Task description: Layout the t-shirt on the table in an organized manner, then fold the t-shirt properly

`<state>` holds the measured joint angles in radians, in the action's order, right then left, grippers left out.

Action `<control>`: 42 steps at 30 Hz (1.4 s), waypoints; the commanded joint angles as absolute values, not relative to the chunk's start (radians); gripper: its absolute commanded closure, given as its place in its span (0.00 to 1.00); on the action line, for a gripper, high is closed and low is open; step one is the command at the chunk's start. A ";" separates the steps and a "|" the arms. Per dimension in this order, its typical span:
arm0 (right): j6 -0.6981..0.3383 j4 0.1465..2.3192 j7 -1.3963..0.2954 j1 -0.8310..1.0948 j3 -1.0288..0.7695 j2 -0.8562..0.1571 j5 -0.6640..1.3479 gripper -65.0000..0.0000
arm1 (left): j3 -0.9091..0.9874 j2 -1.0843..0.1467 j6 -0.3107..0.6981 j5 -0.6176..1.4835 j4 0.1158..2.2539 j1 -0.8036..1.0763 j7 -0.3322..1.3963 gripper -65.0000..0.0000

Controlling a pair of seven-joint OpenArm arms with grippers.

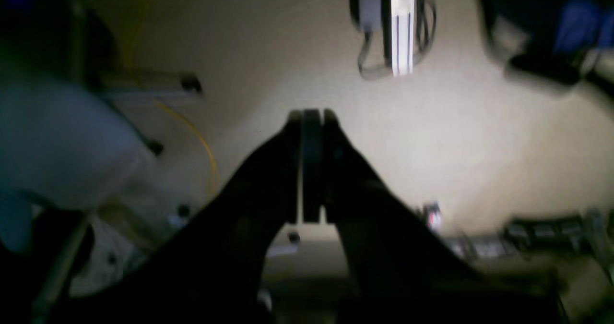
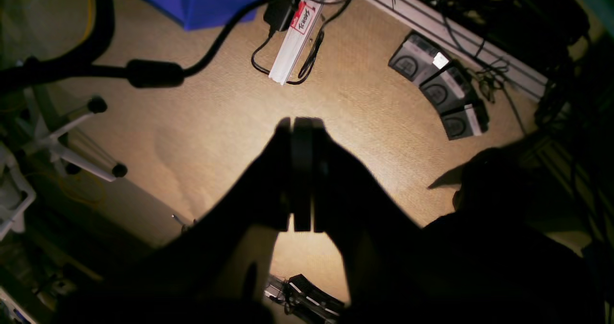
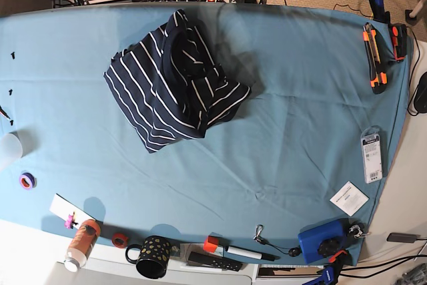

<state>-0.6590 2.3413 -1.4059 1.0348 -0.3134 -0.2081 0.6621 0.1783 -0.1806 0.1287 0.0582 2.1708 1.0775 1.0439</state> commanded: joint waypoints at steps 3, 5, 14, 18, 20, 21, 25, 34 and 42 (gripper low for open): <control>-0.698 2.230 -1.396 1.050 -0.318 -0.222 0.669 1.00 | 0.180 -0.185 0.130 0.080 2.092 1.092 1.021 1.00; -0.698 2.120 -1.396 1.047 -0.310 -0.248 0.669 1.00 | 0.180 -0.185 0.133 0.080 2.027 1.077 1.008 1.00; -0.698 1.650 -1.369 0.869 -0.236 -0.289 0.614 1.00 | 0.180 -0.184 0.133 0.080 1.674 0.907 0.824 1.00; -0.698 1.445 -1.279 0.755 -0.169 -0.306 0.537 1.00 | 0.180 -0.177 0.132 0.080 1.478 0.815 0.663 1.00; -0.698 1.343 -1.206 0.696 -0.117 -0.314 0.495 1.00 | 0.180 -0.178 0.133 0.080 1.367 0.771 0.558 1.00; -0.698 1.290 -1.165 0.664 -0.092 -0.313 0.469 1.00 | 0.180 -0.177 0.133 0.080 1.310 0.749 0.501 1.00; -0.698 1.074 -1.001 0.536 0.019 -0.313 0.383 1.00 | 0.180 -0.177 0.133 0.080 1.062 0.653 0.322 1.00; -0.640 0.711 -0.450 0.284 0.275 -0.313 0.064 1.00 | 0.180 -0.143 0.133 0.033 0.624 0.406 0.170 1.00; -0.377 0.612 -0.216 0.221 0.434 -0.314 -0.080 1.00 | 0.180 -0.092 0.132 -0.007 0.627 0.343 0.163 1.00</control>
<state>-0.3725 0.6075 -0.2241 0.2203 0.4358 -0.3016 -0.0818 0.1783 -0.0906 0.1314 -0.0078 0.6220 0.3325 0.1635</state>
